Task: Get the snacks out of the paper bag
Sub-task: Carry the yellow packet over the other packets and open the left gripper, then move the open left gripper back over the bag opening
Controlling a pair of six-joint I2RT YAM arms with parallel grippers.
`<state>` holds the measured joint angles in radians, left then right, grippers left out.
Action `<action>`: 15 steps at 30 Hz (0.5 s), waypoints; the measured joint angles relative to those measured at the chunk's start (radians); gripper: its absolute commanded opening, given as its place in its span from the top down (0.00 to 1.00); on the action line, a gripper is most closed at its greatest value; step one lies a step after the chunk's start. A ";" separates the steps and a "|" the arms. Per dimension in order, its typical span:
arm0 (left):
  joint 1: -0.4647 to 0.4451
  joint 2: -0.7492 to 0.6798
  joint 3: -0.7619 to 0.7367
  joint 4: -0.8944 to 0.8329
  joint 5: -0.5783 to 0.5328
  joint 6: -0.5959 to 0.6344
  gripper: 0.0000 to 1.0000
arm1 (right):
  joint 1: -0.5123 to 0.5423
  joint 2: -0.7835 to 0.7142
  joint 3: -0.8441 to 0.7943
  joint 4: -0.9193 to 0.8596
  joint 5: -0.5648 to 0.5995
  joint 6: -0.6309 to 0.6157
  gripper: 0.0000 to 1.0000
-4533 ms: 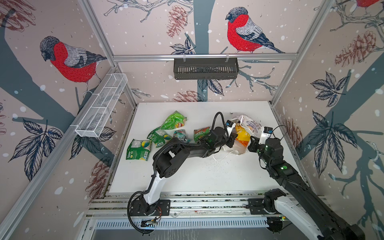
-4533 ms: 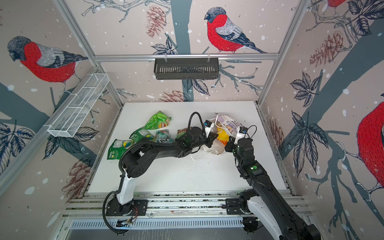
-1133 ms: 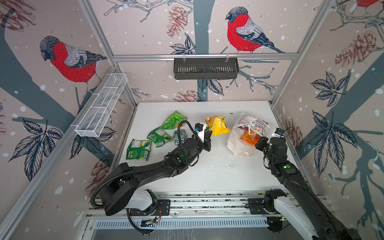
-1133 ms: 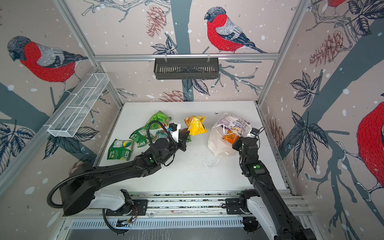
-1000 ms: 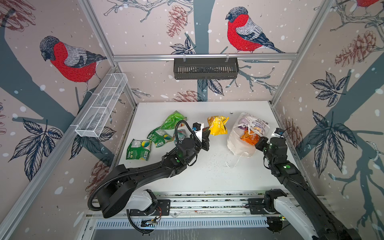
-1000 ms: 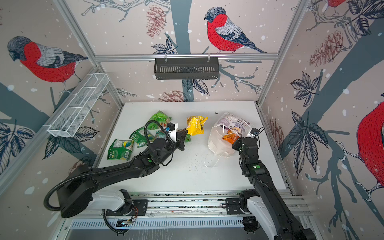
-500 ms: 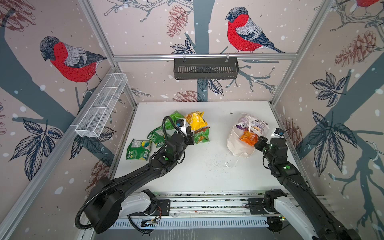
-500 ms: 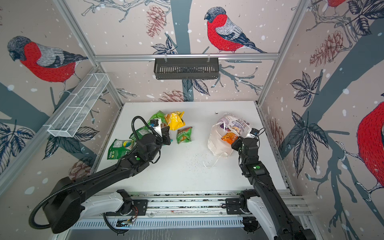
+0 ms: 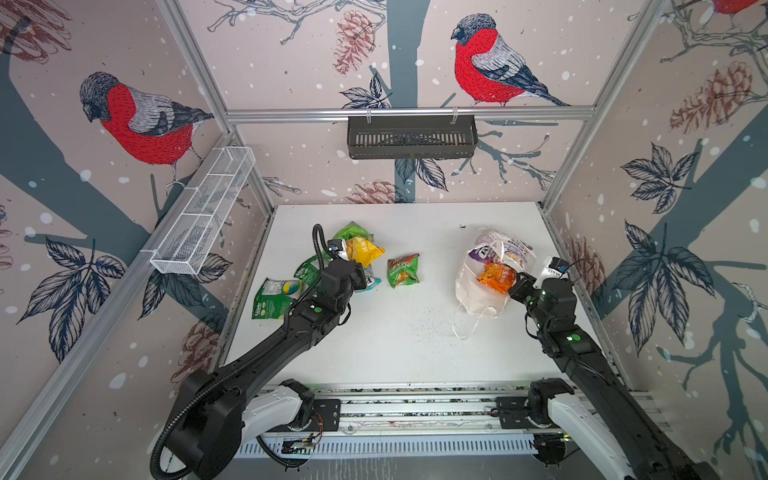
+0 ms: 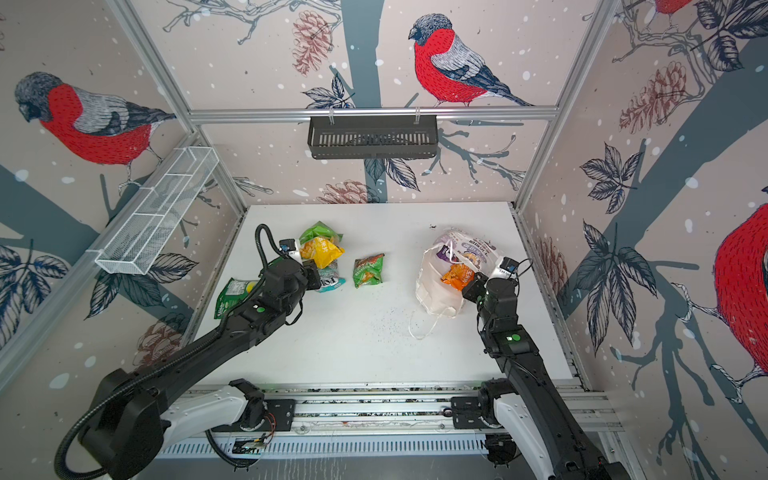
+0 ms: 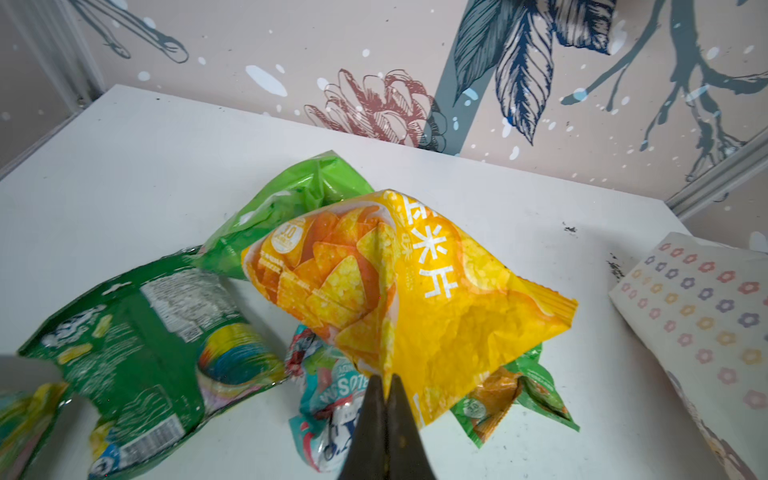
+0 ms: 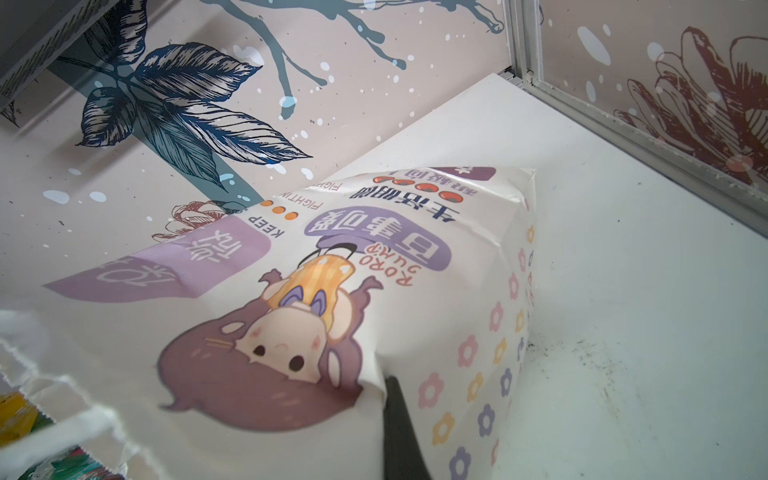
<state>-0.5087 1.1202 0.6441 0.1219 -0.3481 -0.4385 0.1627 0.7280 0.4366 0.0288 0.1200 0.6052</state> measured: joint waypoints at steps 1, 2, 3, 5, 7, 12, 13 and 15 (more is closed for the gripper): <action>0.009 -0.002 -0.007 -0.013 -0.008 -0.006 1.00 | 0.000 0.000 -0.003 0.004 0.000 0.000 1.00; 0.019 0.001 -0.012 -0.023 -0.013 -0.010 1.00 | 0.000 0.000 -0.006 0.007 0.000 0.000 1.00; 0.030 0.007 -0.014 -0.030 -0.017 -0.014 1.00 | 0.000 0.000 -0.008 0.009 0.000 0.000 1.00; 0.058 0.032 -0.014 -0.038 -0.018 -0.026 1.00 | 0.000 0.001 -0.009 0.011 -0.004 0.000 1.00; 0.082 0.055 -0.014 -0.045 -0.018 -0.034 1.00 | 0.000 0.004 -0.009 0.016 -0.004 0.000 1.00; 0.118 0.114 -0.010 -0.034 -0.018 -0.053 1.00 | 0.000 0.007 0.003 0.012 -0.004 -0.001 1.00; 0.121 0.128 -0.004 -0.030 -0.019 -0.055 1.00 | 0.000 0.007 0.006 0.011 -0.004 -0.002 1.00; 0.124 0.151 0.010 -0.023 -0.019 -0.059 1.00 | 0.000 0.007 0.007 0.010 -0.004 -0.004 1.00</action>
<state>-0.3851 1.2716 0.6537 0.0986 -0.3668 -0.4976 0.1623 0.7353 0.4438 0.0387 0.1158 0.6010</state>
